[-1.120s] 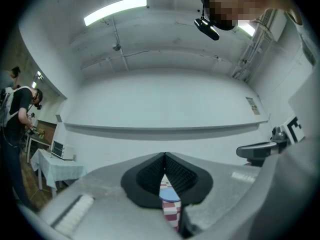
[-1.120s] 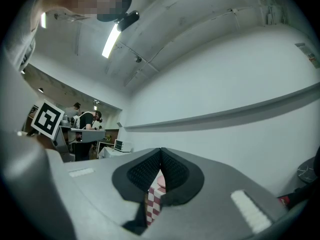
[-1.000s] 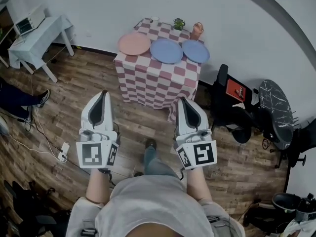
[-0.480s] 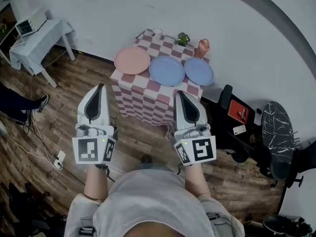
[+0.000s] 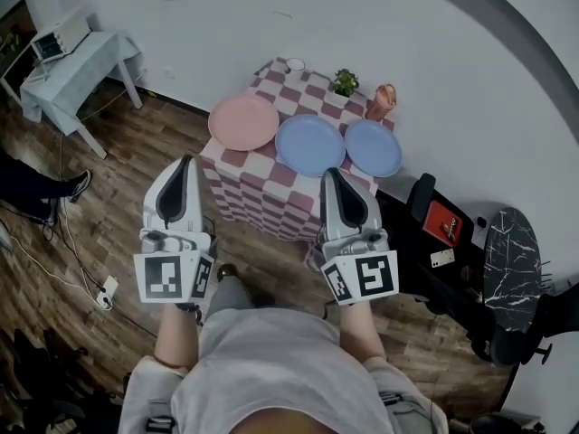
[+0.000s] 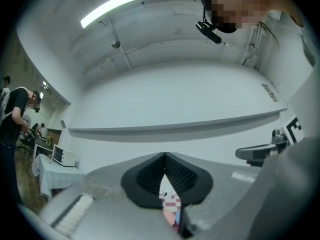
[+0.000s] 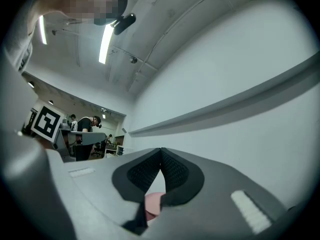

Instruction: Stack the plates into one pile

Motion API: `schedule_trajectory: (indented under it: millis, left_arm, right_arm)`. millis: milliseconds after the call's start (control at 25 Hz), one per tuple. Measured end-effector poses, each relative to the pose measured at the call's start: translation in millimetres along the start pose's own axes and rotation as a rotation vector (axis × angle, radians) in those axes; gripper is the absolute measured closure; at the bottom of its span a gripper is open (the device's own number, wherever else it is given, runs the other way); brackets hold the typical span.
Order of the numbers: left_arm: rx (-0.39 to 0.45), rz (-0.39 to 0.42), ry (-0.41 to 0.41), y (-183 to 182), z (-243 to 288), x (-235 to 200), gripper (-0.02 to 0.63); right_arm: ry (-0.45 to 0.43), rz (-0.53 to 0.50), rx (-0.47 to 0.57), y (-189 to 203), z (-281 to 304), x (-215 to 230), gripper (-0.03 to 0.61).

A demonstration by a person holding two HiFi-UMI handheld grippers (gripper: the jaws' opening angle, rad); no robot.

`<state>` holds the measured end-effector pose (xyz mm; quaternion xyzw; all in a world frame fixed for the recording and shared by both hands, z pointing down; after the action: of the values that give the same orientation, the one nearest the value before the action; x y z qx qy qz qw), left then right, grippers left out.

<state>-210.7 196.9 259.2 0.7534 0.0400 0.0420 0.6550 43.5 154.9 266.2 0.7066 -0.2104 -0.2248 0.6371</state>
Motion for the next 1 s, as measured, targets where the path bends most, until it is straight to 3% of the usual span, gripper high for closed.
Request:
schedule_trajectory:
  millis: [440,1000]
  left_arm:
    - [-0.009,-0.021,0.012,22.6,95.4,-52.3,0.609]
    - [-0.066,-0.019,0.175,43.1,255.3,-136.5,0.607]
  right_arm:
    - [0.029,0.008,-0.02,17.6,97.6,27.4,0.577]
    - [0.181,0.048,-0.082,36.7,247.6,57.9,0.577]
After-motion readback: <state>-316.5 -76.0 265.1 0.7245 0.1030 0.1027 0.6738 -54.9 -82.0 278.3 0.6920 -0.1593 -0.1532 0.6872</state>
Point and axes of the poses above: the fingertips, and each gripper's own axes: z forward along the fingers, x to its right, y out of its underside, the point moved 7 cm from there along -z, backward along the fingers, and after that the axes turned 7 degrees about -x, right-handed, at the moved point
